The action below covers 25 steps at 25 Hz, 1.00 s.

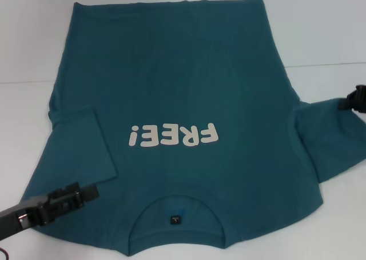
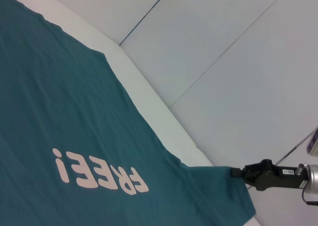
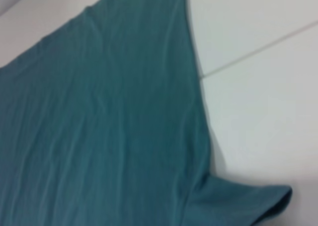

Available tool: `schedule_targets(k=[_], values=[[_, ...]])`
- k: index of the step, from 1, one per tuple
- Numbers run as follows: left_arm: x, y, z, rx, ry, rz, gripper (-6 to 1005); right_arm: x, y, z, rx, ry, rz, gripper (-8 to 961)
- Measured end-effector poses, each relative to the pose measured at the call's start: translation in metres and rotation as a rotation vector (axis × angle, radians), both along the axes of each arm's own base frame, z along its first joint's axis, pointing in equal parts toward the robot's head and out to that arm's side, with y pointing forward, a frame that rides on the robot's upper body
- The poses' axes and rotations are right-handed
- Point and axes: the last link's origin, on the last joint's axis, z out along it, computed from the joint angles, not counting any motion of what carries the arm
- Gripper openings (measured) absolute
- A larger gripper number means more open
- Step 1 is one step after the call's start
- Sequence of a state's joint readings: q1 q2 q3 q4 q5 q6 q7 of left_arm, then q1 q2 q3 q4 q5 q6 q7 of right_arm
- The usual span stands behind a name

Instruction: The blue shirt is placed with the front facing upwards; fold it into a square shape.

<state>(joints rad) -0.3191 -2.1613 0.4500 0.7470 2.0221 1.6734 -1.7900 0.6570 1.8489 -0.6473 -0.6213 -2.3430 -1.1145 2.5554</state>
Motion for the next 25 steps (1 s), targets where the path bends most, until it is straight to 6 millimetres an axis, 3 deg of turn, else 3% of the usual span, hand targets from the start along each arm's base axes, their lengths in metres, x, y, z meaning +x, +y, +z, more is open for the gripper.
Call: schedule_targets(k=[11,18,25], values=[[0.0,0.0,0.0,-0.003,-0.006,0.006,916,-0.04,0.025,0.004,-0.044,-0.013,0.091,13],[-0.001,-0.001,0.0,-0.001,-0.003,0.012,917,-0.055,0.02,-0.016,-0.195,-0.047,0.109,13],[-0.001,0.0,0.0,-0.001,-0.003,0.014,917,-0.057,0.013,-0.024,-0.261,-0.042,0.114,12]])
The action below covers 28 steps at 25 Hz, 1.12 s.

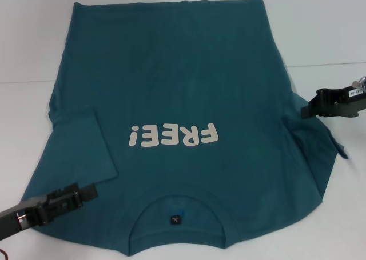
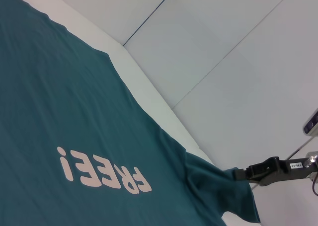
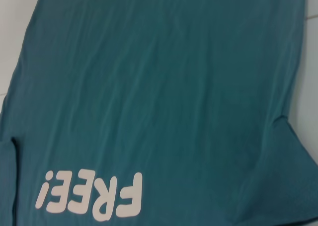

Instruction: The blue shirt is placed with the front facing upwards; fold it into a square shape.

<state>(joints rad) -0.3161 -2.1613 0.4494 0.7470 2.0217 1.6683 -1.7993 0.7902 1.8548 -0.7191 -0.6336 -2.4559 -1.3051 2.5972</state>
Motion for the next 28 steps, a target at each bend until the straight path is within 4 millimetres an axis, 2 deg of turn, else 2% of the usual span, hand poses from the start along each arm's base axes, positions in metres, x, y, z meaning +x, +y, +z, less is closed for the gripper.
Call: schedule_targets(k=[6,16,28], values=[[0.001,0.0,-0.002,-0.003,-0.005,0.0,917,-0.006,0.003,-0.01,-0.005,-0.005,0.015,13],[0.0,0.0,-0.002,0.004,-0.015,0.011,917,-0.023,0.022,-0.028,0.084,0.001,0.021,12],[-0.002,-0.001,-0.001,0.013,-0.02,0.019,917,-0.035,0.034,-0.046,0.131,-0.006,0.034,13]])
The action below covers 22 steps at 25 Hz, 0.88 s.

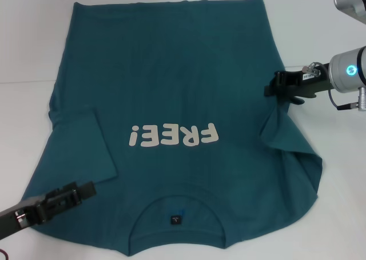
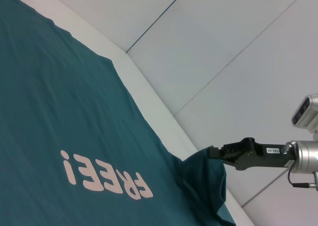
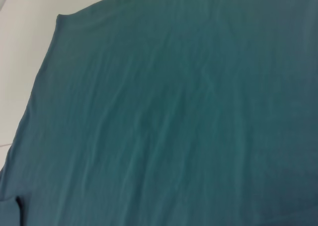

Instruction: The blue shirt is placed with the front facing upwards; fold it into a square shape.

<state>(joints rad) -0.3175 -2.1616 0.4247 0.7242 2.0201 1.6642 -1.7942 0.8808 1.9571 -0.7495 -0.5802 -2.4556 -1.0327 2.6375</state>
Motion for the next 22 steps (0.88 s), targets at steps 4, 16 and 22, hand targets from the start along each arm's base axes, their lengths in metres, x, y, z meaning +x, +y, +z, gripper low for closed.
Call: schedule_targets(k=[4,16,22], values=[[0.0,0.0,0.0,0.0,0.0,0.002,916,0.0,0.0,-0.003,-0.003,-0.005,-0.002,13],[-0.001,0.002,-0.002,0.003,0.001,0.01,916,0.011,-0.011,0.0,-0.051,-0.011,-0.022,28],[-0.001,0.003,-0.002,0.003,0.001,0.012,916,0.01,-0.009,0.001,-0.043,-0.015,-0.016,126]])
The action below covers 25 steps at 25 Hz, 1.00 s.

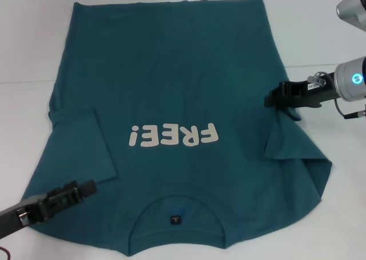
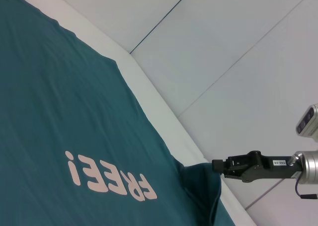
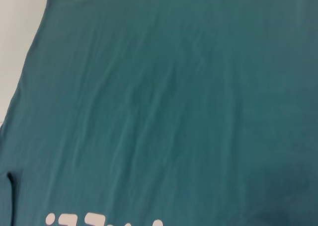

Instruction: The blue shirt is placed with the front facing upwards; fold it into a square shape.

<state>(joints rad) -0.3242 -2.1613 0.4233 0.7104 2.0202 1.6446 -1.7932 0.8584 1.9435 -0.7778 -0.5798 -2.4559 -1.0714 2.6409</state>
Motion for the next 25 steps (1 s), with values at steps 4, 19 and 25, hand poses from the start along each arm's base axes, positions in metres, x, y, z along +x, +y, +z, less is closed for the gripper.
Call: schedule_targets(k=[4,19,25], values=[[-0.001,-0.001,0.0,0.0,0.001,0.003,916,-0.001,0.002,0.001,0.018,-0.002,0.0,222],[-0.002,-0.002,0.0,0.001,0.002,0.007,916,-0.006,0.002,0.003,-0.018,-0.028,0.046,806],[-0.002,-0.002,0.0,0.001,0.002,0.007,916,-0.012,-0.004,0.019,-0.115,-0.054,0.072,918]])
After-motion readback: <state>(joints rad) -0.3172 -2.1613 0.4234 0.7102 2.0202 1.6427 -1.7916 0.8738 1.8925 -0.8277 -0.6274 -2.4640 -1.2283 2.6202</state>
